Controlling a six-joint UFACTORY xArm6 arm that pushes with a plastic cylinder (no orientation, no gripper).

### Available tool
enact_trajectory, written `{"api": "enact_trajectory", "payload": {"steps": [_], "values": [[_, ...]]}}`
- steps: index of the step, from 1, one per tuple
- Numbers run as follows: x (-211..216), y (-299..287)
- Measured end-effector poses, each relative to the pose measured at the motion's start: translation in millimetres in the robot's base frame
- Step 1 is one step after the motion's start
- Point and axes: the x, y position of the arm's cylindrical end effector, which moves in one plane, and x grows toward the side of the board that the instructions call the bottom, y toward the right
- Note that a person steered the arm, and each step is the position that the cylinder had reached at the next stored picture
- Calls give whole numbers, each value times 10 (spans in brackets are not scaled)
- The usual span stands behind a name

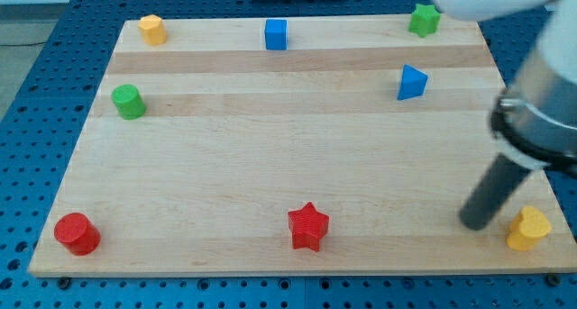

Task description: Adjust the blue cube at the top center of the board

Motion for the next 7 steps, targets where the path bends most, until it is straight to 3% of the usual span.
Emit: {"api": "enact_trajectory", "payload": {"steps": [1,3,4,5,7], "values": [[-413,-384],[-1871,-616],[-2197,-688],[-2369,-574],[-2129,-321]]}}
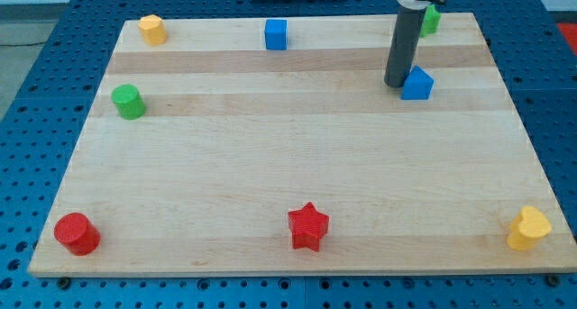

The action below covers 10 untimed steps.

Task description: Adjust the blue cube at the top center of the board

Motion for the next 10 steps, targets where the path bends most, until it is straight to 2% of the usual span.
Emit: {"api": "enact_trajectory", "payload": {"steps": [2,4,5,7,8,9,10], "values": [[272,156],[299,504],[238,455],[-405,-804],[-544,-1503],[-587,-1776],[-1011,-1793]]}}
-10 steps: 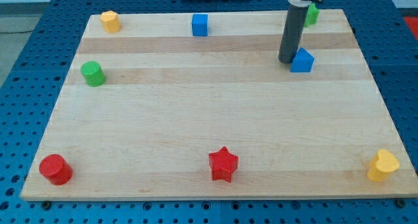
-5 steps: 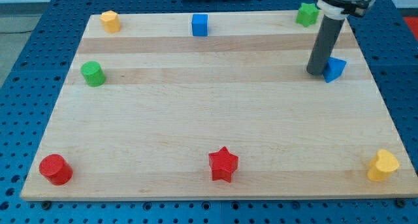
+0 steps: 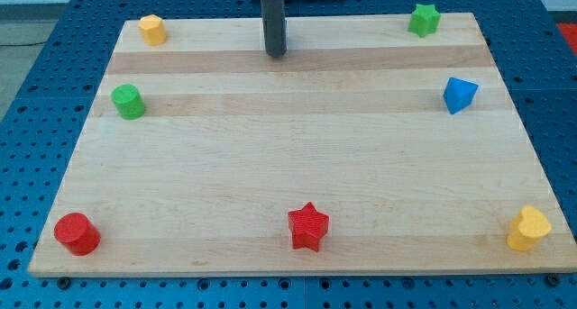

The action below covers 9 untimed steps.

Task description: Adjust the blue cube at the top center of the board

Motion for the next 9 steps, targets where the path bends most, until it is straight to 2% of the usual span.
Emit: {"api": "enact_trajectory", "payload": {"steps": [1,3,4,6,7,8,9], "values": [[-105,1],[-203,-582],[-361,-511],[-398,-15],[-244,-220],[207,312],[479,1466]]}}
